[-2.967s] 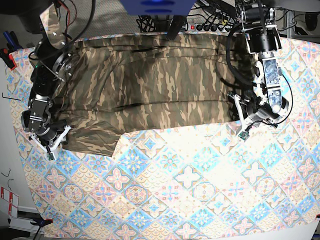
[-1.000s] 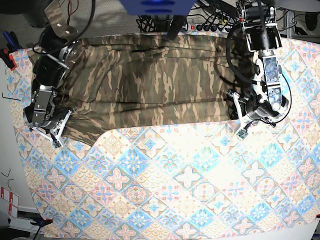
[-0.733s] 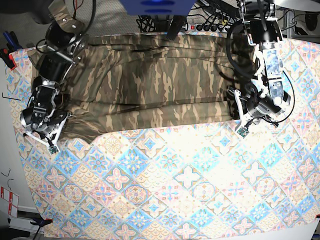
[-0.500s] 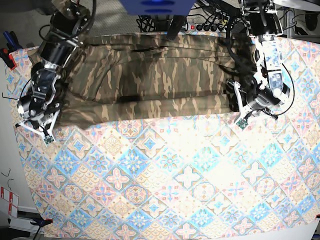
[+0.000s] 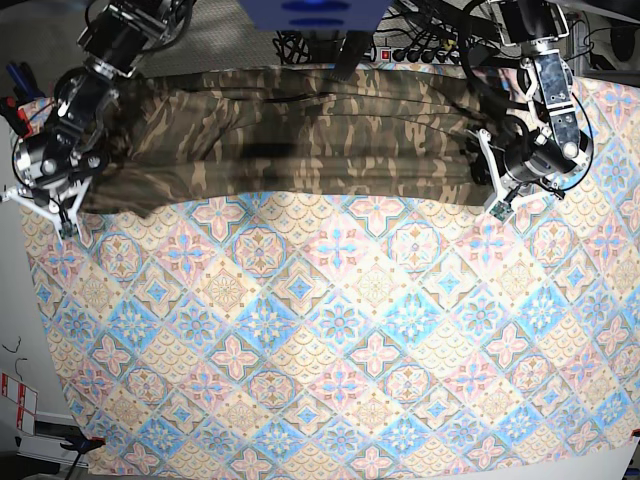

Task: Fold the T-shirt properly
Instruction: 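Drag the shirt toward the robot base with both grippers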

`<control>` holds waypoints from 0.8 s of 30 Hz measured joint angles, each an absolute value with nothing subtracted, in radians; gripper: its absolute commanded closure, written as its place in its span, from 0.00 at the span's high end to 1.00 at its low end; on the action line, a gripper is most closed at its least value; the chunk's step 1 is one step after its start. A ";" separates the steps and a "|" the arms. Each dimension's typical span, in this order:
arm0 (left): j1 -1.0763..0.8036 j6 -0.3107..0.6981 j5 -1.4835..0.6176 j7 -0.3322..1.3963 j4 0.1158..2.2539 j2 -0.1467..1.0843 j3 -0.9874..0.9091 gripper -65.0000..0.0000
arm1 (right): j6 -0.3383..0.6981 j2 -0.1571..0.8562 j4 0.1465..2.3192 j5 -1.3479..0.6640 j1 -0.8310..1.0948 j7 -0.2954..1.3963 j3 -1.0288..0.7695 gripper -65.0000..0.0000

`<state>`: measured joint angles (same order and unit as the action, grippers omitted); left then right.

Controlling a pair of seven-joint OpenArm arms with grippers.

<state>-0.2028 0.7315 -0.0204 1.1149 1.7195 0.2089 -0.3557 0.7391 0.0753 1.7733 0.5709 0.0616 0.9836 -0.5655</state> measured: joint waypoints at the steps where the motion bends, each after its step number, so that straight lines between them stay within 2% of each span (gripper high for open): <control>1: -0.206 0.735 -0.021 1.115 1.719 0.219 -0.354 0.01 | 0.740 0.072 1.794 0.567 0.082 1.003 -0.566 0.02; 9: -0.214 0.735 0.058 1.114 1.719 0.234 -0.356 0.01 | 0.732 0.025 1.841 0.561 0.234 1.038 -0.558 0.02; 19: -0.214 0.731 0.103 1.118 1.704 0.235 -0.356 0.02 | 0.729 -0.019 1.828 0.576 0.263 1.052 -0.550 0.02; 24: -0.213 0.722 0.131 1.128 1.635 0.236 -0.357 0.02 | 0.722 -0.022 1.732 0.596 0.278 1.055 -0.494 0.02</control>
<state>-0.2134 0.7219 0.1314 1.1278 1.6348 0.2359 -0.3573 0.7216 -0.0216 1.7317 0.5961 0.2775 1.0550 -0.4942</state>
